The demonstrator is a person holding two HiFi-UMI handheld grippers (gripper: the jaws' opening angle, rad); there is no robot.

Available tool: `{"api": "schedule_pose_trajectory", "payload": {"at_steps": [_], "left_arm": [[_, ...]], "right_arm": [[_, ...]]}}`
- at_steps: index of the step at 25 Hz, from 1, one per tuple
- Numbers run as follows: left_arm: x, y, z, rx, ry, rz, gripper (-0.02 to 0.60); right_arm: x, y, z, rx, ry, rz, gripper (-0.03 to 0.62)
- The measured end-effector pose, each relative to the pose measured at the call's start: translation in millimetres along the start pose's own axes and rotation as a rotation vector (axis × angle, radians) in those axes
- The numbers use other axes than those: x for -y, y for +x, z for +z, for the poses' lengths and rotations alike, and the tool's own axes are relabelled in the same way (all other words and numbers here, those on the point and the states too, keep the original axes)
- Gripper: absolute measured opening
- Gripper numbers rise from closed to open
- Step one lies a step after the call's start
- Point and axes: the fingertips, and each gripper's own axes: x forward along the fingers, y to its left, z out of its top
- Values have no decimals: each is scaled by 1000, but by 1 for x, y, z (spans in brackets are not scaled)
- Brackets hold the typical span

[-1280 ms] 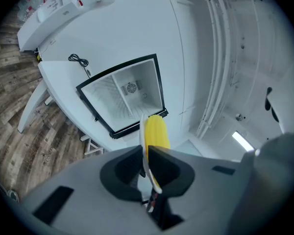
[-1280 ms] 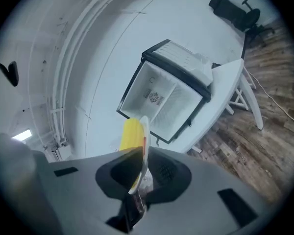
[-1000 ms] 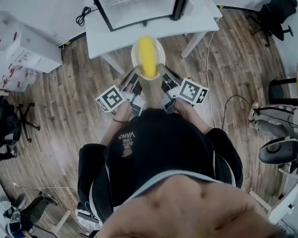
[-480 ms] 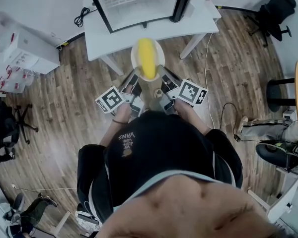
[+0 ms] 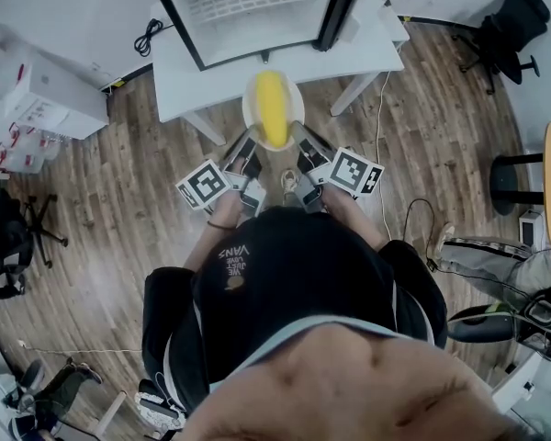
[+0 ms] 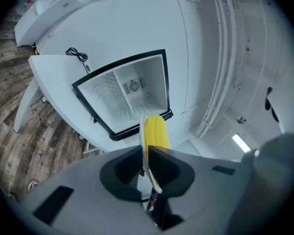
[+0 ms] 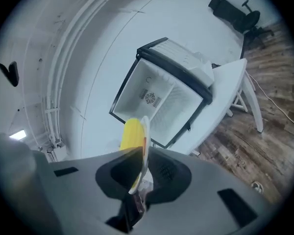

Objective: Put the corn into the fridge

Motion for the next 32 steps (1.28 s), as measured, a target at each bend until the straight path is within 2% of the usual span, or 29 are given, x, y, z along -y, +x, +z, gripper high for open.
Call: {"api": "schedule_pose_trajectory", "payload": {"at_steps": [6, 10, 15, 18, 22, 32], "left_arm": [[-2, 20, 9, 23, -38, 2, 38], [-8, 32, 18, 26, 0, 25, 38], [-10, 50, 25, 28, 1, 31, 38], [-14, 60, 28, 35, -28, 30, 38], [-18, 74, 31, 34, 2, 41, 38], [-25, 116, 46, 53, 3, 47, 38]], "right_arm": [[8, 15, 18, -18, -1, 11, 26], [13, 26, 29, -29, 6, 18, 26], [21, 36, 44, -32, 13, 23, 26], [27, 43, 51, -35, 17, 24, 26], [37, 49, 62, -41, 19, 28, 26], [55, 72, 98, -60, 10, 42, 26]]}}
